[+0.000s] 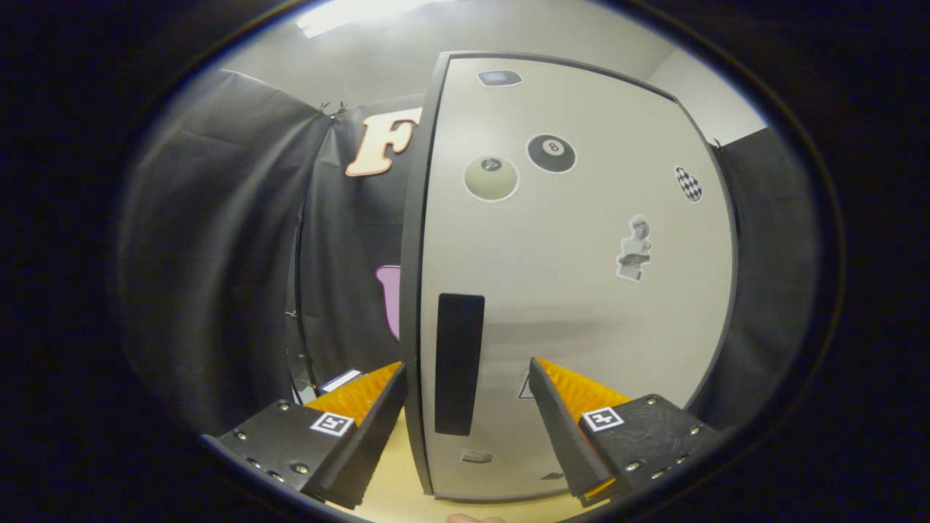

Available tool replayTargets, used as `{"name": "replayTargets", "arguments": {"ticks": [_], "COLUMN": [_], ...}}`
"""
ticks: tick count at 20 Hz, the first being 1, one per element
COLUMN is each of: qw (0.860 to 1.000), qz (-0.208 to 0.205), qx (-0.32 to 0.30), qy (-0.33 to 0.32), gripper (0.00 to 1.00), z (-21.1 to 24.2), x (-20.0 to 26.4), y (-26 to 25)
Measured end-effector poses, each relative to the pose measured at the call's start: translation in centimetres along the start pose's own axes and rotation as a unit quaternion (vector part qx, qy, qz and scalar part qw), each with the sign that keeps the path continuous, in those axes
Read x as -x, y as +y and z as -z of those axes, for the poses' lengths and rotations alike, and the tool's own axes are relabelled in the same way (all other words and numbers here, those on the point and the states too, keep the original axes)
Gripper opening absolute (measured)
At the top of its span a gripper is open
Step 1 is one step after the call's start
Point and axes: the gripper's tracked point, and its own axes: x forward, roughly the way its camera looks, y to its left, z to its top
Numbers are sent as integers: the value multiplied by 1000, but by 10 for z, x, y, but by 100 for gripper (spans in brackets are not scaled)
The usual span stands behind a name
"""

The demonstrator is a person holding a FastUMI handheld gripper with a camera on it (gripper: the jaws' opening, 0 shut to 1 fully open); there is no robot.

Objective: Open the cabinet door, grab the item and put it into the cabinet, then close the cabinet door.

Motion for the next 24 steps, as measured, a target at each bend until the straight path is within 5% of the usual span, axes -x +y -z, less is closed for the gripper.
{"name": "replayTargets", "arguments": {"ticks": [14,18,22,24], "qw": [999,998,998,997], "qz": [22,40,7,8], "qx": [33,45,68,70], "qy": [-11,-13,-14,-15], "gripper": [98,77,72,46], "z": [8,9,13,14], "x": [-24,-25,-24,-25], "y": [0,-7,8,11]}}
